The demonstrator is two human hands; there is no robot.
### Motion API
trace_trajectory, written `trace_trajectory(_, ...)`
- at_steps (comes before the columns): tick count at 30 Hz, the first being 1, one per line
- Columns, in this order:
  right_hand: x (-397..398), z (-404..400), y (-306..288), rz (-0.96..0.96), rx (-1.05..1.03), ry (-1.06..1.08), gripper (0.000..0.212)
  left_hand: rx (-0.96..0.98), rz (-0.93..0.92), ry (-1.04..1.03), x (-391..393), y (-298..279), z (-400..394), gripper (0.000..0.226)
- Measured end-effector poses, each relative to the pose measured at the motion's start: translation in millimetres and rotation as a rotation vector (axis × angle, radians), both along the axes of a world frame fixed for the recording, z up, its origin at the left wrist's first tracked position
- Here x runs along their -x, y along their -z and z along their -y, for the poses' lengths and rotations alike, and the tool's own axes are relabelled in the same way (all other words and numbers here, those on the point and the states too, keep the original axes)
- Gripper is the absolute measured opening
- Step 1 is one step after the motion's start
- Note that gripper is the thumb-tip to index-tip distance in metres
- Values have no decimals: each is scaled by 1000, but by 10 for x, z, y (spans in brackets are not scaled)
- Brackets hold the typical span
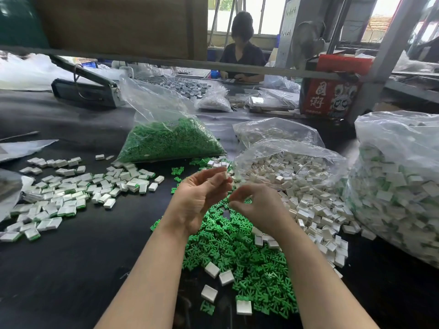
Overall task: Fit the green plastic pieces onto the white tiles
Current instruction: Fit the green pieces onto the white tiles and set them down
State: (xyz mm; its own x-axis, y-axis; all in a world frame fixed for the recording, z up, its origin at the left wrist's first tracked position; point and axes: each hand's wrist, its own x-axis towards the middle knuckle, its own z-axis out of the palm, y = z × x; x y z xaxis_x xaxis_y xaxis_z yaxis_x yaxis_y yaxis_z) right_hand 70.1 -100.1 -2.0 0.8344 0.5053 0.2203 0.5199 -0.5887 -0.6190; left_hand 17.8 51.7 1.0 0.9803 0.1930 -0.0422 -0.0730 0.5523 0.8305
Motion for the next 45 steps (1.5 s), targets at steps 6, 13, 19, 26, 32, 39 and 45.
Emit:
trace_trajectory(6, 68, -132, 38, 24, 336, -124, 22, 112, 119, 70, 33, -47, -9, 27)
trace_trajectory(13, 81, -113, 52, 33, 335, -143, 24, 116, 162, 100, 47, -51, -4, 24)
trace_trajectory(19, 91, -137, 43, 5, 319, -104, 13, -42, 127, 24, 43, -51, -21, 20)
trace_trajectory(26, 85, -149, 56, -11, 271, -9, 16, -70, 116, -58, 40, -40, -8, 17)
trace_trajectory(32, 64, -69, -19, -234, -355, 82, 10, -163, 108, -93, 41, -39, 44, 18)
trace_trajectory(39, 40, 2, -128, -607, -988, 98, 22, -336, 105, -225, 5, -20, 76, 15)
trace_trajectory(45, 52, -20, -140, -608, -1066, 41, 29, -292, 127, -189, 3, -30, 109, 14)
